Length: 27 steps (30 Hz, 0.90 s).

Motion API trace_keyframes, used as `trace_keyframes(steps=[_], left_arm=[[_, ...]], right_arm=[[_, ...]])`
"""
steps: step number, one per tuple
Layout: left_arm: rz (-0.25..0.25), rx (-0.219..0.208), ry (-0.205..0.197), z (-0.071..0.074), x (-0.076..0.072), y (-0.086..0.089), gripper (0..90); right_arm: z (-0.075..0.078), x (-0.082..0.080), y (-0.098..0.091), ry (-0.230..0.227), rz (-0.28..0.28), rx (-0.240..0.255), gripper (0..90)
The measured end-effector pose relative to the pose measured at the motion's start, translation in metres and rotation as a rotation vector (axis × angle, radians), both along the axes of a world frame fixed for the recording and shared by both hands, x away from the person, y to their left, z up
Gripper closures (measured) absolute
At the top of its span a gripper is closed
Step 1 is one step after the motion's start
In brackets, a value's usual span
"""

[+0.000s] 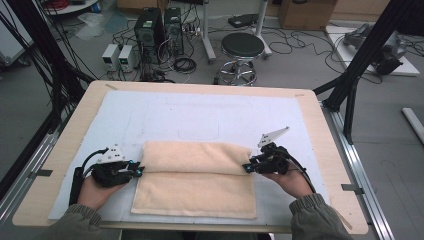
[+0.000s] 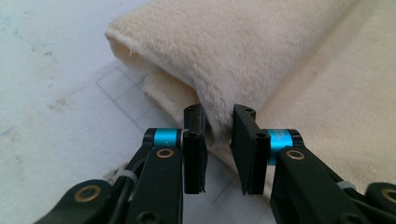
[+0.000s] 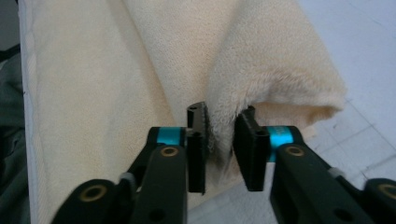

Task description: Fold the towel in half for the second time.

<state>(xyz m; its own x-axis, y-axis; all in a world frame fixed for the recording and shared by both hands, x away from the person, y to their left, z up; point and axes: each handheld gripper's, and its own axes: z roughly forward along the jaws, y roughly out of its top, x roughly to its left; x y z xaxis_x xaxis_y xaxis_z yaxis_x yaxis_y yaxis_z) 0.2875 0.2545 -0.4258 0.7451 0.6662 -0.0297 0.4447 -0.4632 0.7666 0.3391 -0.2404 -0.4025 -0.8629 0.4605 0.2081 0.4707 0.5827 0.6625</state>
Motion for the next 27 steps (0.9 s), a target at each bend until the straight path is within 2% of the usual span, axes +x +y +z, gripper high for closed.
trace_keyframes(steps=[2, 8, 13, 17, 19, 21, 25, 27], left_arm=[[0.003, -0.013, 0.002, 0.002, -0.001, 0.004, 68.8], [0.012, -0.038, -0.036, 0.016, 0.004, 0.006, 61.7], [0.029, -0.058, -0.07, 0.033, 0.023, 0.001, 55.0], [0.06, -0.079, -0.096, 0.037, 0.044, -0.005, 51.3], [0.073, -0.064, -0.086, 0.034, 0.054, -0.008, 48.4], [0.089, -0.055, -0.065, 0.027, 0.065, -0.011, 46.3], [0.093, -0.05, 0.007, 0.013, 0.08, -0.014, 44.0], [0.091, -0.063, 0.067, 0.006, 0.086, -0.015, 44.1]], right_arm=[[0.003, -0.001, -0.003, -0.009, -0.021, 0.016, 59.9], [0.011, 0.003, -0.01, -0.054, -0.072, 0.034, 46.1], [0.021, 0.012, -0.011, -0.091, -0.109, 0.056, 42.7], [0.023, 0.026, -0.005, -0.113, -0.131, 0.035, 39.9], [0.017, 0.034, -0.001, -0.111, -0.14, 0.037, 38.9], [0.008, 0.041, 0.001, -0.082, -0.148, 0.029, 35.9], [-0.01, 0.055, 0.005, -0.012, -0.166, 0.032, 33.8], [-0.016, 0.059, 0.007, 0.019, -0.164, 0.038, 34.7]])
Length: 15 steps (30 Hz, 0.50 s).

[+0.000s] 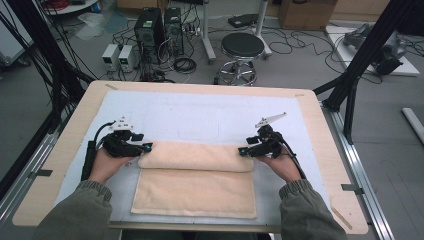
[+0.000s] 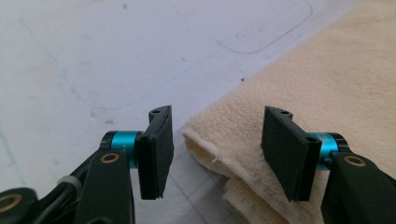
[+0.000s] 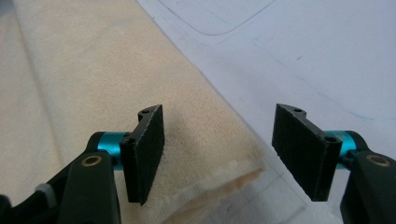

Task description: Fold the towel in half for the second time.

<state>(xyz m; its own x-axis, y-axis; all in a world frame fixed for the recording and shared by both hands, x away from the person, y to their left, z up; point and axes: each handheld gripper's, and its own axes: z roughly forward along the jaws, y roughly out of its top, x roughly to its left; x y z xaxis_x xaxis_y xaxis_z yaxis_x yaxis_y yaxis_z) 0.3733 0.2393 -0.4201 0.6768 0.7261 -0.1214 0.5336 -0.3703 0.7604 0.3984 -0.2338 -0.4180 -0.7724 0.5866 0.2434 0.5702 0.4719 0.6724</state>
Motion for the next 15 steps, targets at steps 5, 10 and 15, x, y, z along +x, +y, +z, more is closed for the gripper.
trace_keyframes(steps=[5, 10, 15], left_arm=[[-0.019, -0.048, 0.095, -0.009, 0.006, 0.0, 57.6], [-0.042, -0.004, 0.029, -0.003, -0.001, -0.004, 83.3], [-0.026, -0.025, -0.02, 0.007, -0.008, 0.001, 85.8]], right_arm=[[-0.012, 0.007, 0.0, 0.106, 0.034, 0.045, 57.2], [-0.005, 0.002, 0.004, 0.054, 0.087, 0.025, 79.0], [0.007, -0.005, 0.003, -0.005, 0.095, 0.022, 81.2]])
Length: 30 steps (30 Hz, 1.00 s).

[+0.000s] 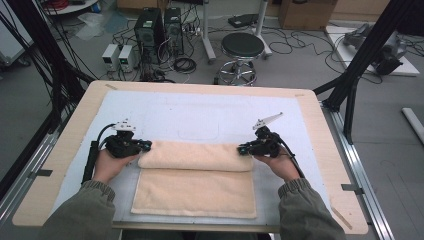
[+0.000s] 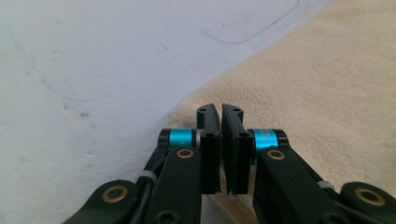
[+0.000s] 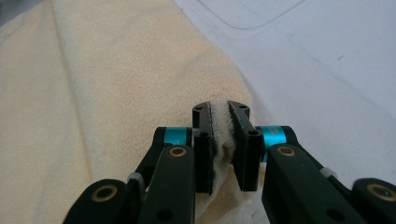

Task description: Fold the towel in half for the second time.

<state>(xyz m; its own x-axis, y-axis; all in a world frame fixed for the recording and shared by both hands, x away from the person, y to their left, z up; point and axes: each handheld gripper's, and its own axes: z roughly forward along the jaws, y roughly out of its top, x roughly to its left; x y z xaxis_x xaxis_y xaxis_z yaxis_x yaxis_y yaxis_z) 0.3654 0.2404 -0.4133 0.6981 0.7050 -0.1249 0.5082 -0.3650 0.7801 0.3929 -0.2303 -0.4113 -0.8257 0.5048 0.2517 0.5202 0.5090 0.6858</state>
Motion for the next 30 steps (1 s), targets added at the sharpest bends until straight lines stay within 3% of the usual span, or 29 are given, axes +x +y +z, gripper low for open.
trace_keyframes(steps=[8, 10, 16, 18, 20, 21, 22, 26, 30], left_arm=[[-0.031, -0.028, -0.096, 0.021, -0.027, 0.006, 86.4], [-0.045, -0.017, -0.109, 0.023, -0.035, 0.006, 86.4], [-0.121, -0.011, -0.16, 0.028, -0.082, 0.01, 86.3], [-0.146, -0.008, -0.168, 0.029, -0.098, 0.014, 85.8], [-0.155, -0.006, -0.184, 0.03, -0.111, 0.019, 81.1], [-0.146, -0.005, -0.19, 0.031, -0.115, 0.021, 73.7], [-0.142, -0.009, -0.187, 0.032, -0.116, 0.021, 67.3], [-0.152, 0.009, -0.172, 0.029, -0.104, 0.014, 57.5], [-0.137, 0.024, -0.161, 0.018, -0.079, 0.001, 51.8]], right_arm=[[0.025, -0.021, -0.004, -0.099, 0.036, 0.036, 81.7], [0.032, -0.03, -0.003, -0.118, 0.051, 0.036, 81.6], [0.053, -0.067, -0.001, -0.179, 0.117, 0.033, 81.2], [0.055, -0.079, -0.002, -0.195, 0.14, 0.046, 77.1], [0.055, -0.092, -0.005, -0.194, 0.162, 0.063, 69.4], [0.055, -0.097, -0.008, -0.196, 0.156, 0.07, 67.0], [0.054, -0.099, -0.011, -0.202, 0.147, 0.083, 64.8], [0.044, -0.096, -0.011, -0.204, 0.119, 0.079, 58.2], [0.028, -0.087, -0.001, -0.196, 0.131, 0.023, 51.3]])
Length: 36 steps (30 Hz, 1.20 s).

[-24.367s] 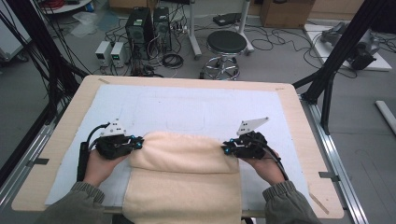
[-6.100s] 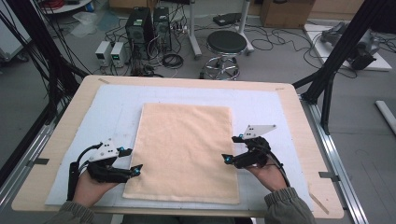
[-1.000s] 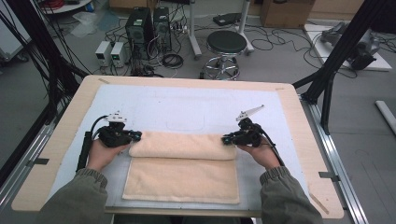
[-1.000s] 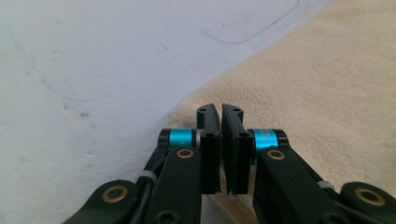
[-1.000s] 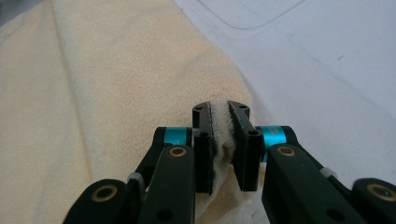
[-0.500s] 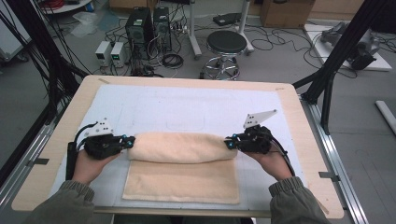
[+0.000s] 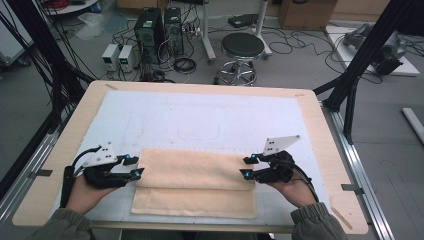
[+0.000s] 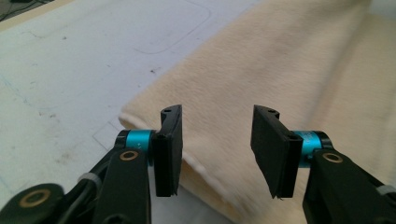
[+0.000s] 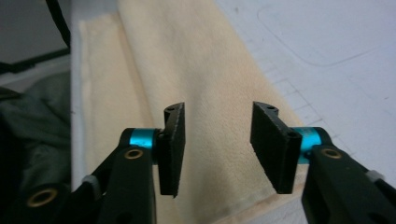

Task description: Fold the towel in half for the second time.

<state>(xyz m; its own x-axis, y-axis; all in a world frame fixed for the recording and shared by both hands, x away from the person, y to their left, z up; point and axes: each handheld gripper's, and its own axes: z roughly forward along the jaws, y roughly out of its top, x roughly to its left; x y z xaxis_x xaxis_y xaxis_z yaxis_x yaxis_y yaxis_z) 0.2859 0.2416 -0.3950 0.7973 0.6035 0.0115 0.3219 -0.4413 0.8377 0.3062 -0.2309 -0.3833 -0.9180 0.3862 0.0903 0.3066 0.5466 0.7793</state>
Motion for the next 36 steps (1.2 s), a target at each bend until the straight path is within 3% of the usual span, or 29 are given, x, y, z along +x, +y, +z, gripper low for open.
trace_keyframes(steps=[2, 6, 8, 11, 15, 17, 22, 24, 27, 30, 36], left_arm=[[0.015, -0.002, 0.011, -0.008, 0.013, -0.006, 51.2], [0.017, 0.08, 0.085, -0.027, 0.03, -0.018, 54.5], [0.016, 0.085, 0.061, -0.032, 0.029, -0.021, 62.4], [0.009, 0.097, 0.04, -0.029, 0.025, -0.022, 77.3], [-0.002, 0.077, 0.002, -0.017, 0.012, -0.018, 83.6], [-0.017, 0.067, -0.018, -0.01, 0.003, -0.015, 84.0], [-0.09, 0.022, -0.056, 0.009, -0.042, -0.004, 83.9], [-0.141, -0.002, -0.038, 0.014, -0.062, 0.003, 81.8], [-0.156, -0.032, -0.036, 0.017, -0.08, 0.012, 74.0], [-0.127, -0.019, -0.023, 0.012, -0.08, 0.017, 70.1], [-0.126, 0.0, 0.026, -0.011, -0.061, 0.001, 64.5]], right_arm=[[-0.01, 0.007, 0.006, 0.004, -0.007, -0.041, 50.6], [-0.027, 0.014, 0.017, -0.003, -0.007, -0.104, 60.1], [-0.034, 0.015, 0.021, -0.011, -0.001, -0.126, 68.4], [-0.036, 0.015, 0.023, -0.015, 0.002, -0.122, 77.5], [-0.027, 0.01, 0.017, -0.029, 0.014, -0.085, 81.8], [-0.021, 0.003, 0.015, -0.044, 0.022, -0.074, 82.0], [-0.003, -0.024, 0.011, -0.06, 0.08, -0.047, 80.3], [0.005, -0.039, 0.008, -0.07, 0.12, -0.024, 73.4], [0.015, -0.055, 0.001, -0.069, 0.146, 0.021, 68.9], [0.015, -0.056, 0.0, -0.059, 0.134, 0.019, 66.7], [-0.009, -0.042, 0.012, -0.005, 0.131, -0.039, 63.5]])
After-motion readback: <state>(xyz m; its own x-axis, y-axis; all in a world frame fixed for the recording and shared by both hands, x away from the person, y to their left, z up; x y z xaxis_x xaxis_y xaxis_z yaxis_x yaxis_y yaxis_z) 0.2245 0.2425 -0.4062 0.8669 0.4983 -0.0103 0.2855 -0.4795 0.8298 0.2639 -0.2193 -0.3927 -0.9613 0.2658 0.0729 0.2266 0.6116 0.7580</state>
